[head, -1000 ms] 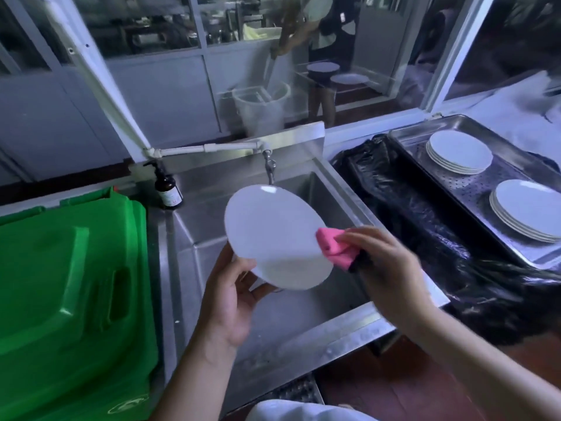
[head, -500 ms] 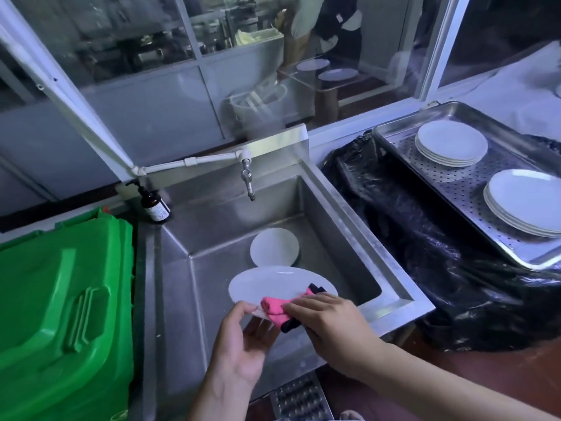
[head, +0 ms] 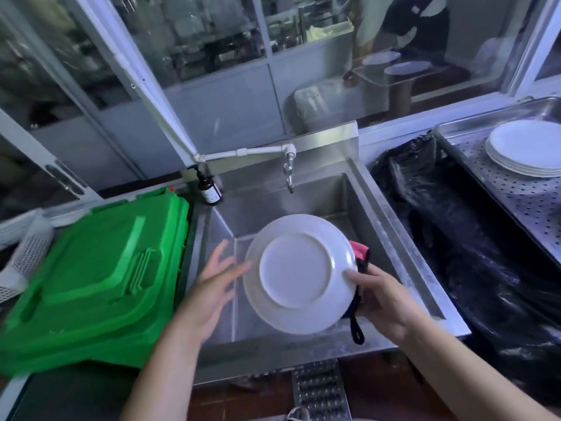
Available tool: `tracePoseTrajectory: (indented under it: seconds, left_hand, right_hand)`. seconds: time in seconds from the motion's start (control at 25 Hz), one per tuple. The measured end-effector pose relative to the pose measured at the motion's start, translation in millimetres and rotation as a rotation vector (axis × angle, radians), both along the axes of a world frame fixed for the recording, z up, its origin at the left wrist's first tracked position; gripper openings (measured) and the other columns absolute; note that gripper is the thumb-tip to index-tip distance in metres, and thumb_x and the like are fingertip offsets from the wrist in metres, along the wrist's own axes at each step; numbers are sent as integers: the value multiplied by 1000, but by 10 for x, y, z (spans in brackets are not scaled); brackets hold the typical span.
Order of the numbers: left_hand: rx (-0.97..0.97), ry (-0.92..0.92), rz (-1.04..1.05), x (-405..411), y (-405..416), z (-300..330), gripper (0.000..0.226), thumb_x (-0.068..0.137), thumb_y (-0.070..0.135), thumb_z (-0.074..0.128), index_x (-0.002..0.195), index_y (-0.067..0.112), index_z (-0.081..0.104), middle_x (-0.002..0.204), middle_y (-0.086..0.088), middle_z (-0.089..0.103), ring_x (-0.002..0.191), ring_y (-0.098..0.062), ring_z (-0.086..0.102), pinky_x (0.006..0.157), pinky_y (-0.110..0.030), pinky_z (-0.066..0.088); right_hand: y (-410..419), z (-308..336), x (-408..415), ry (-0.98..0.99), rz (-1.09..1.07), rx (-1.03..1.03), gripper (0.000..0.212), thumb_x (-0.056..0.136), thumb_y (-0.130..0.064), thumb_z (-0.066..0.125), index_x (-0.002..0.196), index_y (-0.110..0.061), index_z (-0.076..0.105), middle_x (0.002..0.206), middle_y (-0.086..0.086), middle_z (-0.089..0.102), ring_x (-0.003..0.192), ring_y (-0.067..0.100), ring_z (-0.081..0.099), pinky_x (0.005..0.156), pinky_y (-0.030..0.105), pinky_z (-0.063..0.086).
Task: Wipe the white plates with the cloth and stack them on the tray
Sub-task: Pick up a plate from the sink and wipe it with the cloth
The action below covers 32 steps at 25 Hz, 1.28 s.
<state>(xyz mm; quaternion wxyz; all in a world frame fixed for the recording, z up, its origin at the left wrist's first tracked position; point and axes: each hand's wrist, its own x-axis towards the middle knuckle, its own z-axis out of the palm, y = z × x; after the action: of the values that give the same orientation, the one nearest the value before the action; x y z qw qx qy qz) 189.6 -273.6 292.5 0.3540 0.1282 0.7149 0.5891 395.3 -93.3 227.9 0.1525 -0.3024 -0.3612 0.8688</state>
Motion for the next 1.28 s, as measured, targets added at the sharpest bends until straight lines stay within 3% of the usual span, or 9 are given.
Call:
tracePoseTrajectory:
  seconds: [0.16,0.32,0.4,0.52,0.64,0.8,1.0,1.12,1.28]
  left_hand:
    - [218,-299,-118,255,-370,-79,58,83,8,63,140,16,57,128,-17,68,106,-30,71,78,-45,61]
    - [367,-363,-182,442,-396,-29,83,59,7,94,135,22,65,126,-15,69,112,-33,69,82,-43,61]
    - [354,-296,-165,536,-383,21,76,59,0,90,127,26,71,124,-13,71,108,-31,70,79,-41,61]
    - [341,-206,-202,658,-348,67,66,73,-7,61,126,29,71,124,-10,71,111,-28,69,81,-37,60]
    - [314,-131,-267,803,-276,81,68,73,-5,63,128,34,68,127,-8,70,116,-25,67,83,-33,59]
    - [291,-109,-353,997,-146,74,68,74,-5,64,125,40,69,126,-3,71,113,-21,69,81,-32,59]
    - [266,-44,-392,1011,-28,181,67,76,1,67,129,42,64,128,-6,70,113,-25,67,87,-44,57]
    - [326,-43,-352,1004,-4,233,65,77,1,66,128,42,66,127,-6,70,111,-23,68,85,-38,57]
    - [376,-4,-227,970,14,251,51,76,5,68,118,35,73,117,-6,74,102,-20,69,72,-35,58]
  right_hand:
    - [-93,-157,203,141,-6,-227,37,83,-10,61,120,-13,68,83,4,71,62,16,65,51,29,54]
    - [-130,-217,284,177,107,-219,36,80,-13,75,115,-15,73,92,5,72,72,18,67,61,32,56]
    - [-143,-167,314,97,121,-176,30,82,-13,74,111,-9,71,90,9,74,73,22,70,69,38,57]
    - [-85,-98,363,-190,-37,60,18,87,-2,69,104,-5,73,91,15,77,76,26,74,65,33,58]
    - [-30,7,441,-321,-187,226,17,93,2,61,98,-8,74,82,10,76,72,25,71,67,33,56]
    - [-24,271,318,-337,-145,411,12,91,4,53,90,8,65,71,13,58,67,23,54,61,32,41]
    - [60,821,7,-206,-129,786,16,89,-5,57,88,-8,74,68,5,51,62,17,48,60,28,35]
    - [-23,1114,-102,-78,-51,1124,47,88,0,55,105,-38,77,86,1,52,73,13,58,63,21,49]
    - [-258,1066,-156,155,111,1361,58,74,11,47,112,-22,77,99,-4,58,94,12,60,84,15,47]
